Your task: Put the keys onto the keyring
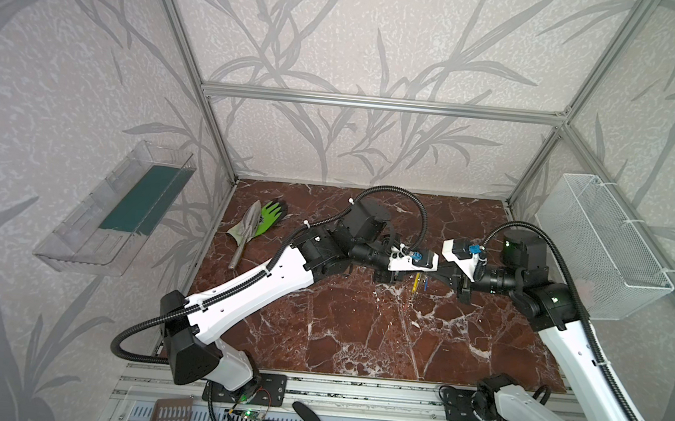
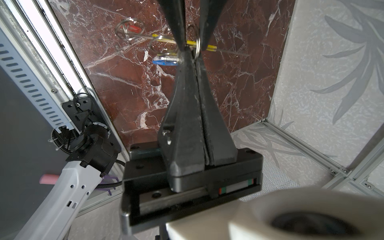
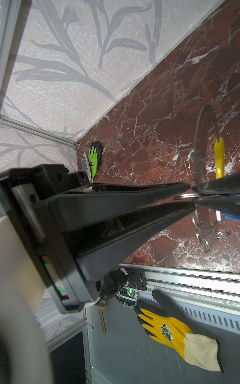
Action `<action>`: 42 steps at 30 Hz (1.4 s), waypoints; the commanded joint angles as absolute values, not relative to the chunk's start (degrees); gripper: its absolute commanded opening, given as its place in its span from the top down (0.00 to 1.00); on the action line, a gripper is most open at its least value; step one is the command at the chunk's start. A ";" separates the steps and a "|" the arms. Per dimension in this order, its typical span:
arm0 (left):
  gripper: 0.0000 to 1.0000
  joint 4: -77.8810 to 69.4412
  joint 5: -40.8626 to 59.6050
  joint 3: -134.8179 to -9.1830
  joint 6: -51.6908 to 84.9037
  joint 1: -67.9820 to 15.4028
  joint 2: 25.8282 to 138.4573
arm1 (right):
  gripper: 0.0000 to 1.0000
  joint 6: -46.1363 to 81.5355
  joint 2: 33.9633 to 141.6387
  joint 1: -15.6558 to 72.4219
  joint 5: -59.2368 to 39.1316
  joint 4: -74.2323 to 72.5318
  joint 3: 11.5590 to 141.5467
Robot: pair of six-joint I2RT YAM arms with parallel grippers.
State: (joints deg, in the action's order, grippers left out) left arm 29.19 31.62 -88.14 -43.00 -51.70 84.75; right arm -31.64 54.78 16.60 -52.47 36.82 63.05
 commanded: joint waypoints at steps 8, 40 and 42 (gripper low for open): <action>1.00 27.68 34.17 -89.04 -41.89 -52.14 85.69 | 0.90 -31.47 53.02 17.58 -51.24 33.87 62.70; 1.00 -13.65 40.32 -72.67 -8.61 -46.85 78.13 | 0.62 -20.79 46.06 17.49 -43.46 8.94 50.29; 1.00 -14.70 40.17 -72.21 -8.11 -46.85 78.12 | 0.63 -20.12 45.97 17.49 -43.59 7.18 49.93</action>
